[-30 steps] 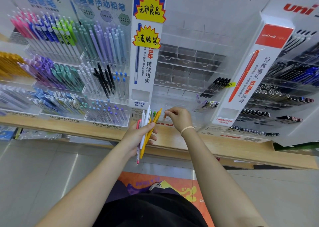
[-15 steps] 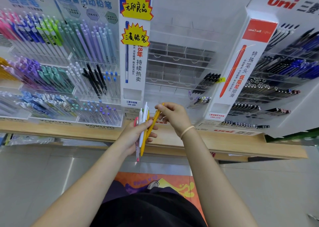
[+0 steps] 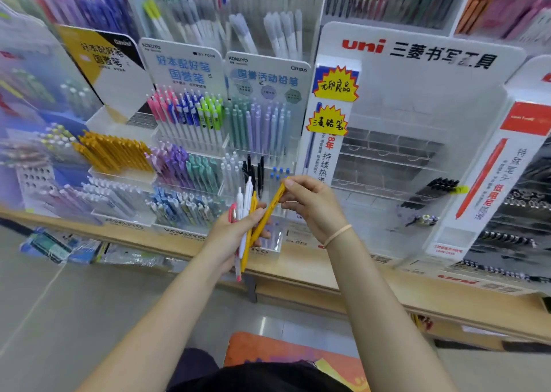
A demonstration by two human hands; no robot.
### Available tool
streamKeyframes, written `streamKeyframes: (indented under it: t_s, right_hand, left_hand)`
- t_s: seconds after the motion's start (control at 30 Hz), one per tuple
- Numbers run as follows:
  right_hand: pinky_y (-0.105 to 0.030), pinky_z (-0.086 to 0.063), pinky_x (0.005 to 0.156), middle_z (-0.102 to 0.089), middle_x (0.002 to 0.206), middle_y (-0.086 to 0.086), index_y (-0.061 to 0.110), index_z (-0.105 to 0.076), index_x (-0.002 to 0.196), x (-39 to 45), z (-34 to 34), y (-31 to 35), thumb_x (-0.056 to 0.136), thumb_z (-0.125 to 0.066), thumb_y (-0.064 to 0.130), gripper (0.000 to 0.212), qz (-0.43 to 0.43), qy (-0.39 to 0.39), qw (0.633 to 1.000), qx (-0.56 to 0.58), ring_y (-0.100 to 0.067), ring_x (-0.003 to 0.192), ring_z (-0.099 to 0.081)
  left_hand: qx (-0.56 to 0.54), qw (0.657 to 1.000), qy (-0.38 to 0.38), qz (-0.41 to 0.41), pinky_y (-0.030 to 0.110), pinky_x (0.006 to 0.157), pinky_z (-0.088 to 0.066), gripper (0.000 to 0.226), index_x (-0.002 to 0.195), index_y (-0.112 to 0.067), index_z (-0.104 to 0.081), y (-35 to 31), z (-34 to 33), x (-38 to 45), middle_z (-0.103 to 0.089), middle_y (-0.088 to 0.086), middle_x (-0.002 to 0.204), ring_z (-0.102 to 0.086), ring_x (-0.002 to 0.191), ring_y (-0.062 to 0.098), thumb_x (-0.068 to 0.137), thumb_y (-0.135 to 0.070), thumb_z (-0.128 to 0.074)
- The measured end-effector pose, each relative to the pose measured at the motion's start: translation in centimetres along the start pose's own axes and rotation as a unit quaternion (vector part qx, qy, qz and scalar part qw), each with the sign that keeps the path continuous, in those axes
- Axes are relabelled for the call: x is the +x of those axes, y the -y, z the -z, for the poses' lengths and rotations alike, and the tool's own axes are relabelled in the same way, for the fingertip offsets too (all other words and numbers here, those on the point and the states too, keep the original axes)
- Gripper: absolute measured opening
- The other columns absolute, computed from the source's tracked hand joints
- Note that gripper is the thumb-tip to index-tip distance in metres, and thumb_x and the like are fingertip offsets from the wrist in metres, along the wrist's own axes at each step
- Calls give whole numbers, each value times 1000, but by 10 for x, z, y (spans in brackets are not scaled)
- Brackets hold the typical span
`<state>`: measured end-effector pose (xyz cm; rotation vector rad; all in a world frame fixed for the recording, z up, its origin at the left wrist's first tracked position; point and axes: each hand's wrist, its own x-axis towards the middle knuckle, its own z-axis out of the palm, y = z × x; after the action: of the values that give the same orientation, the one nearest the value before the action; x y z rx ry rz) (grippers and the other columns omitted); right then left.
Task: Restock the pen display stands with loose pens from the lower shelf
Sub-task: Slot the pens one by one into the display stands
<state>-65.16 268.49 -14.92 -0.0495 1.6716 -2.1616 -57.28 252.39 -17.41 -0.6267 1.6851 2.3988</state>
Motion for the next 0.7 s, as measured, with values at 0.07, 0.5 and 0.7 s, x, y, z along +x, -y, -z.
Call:
streamKeyframes:
  t_s: [0.07,0.5,0.7]
  right_hand:
    - [-29,-57,70,-68,82,-10,4,-68,93,9,-30,1,94,-63,9,7,18,-4,1000,-8,-20,73,-66]
    - [-28,-55,68,-66,75,-10,6,-64,92,113,-310,-88,97,-60,9,7,43,-81,983,-160,-17,66,-66]
    - [-34,-58,71,-67,78,-14,10,-63,90,137,-370,-92,94,-61,0,11,125,-184,960,-170,-25,70,-64]
  left_hand:
    - [-9,1000,8,1,30,52,-56,36,116,-14,-68,-14,36,2,-75,14,89,-70,65,26,85,-32,-68]
    - [39,999,4,11,20,45,-43,21,89,-2,-63,-92,342,34,-66,3,60,-55,44,10,103,-9,-50]
    - [-41,998,1,39,22,51,-54,16,114,-1,-62,-111,400,49,-76,7,81,-69,57,15,101,-8,-53]
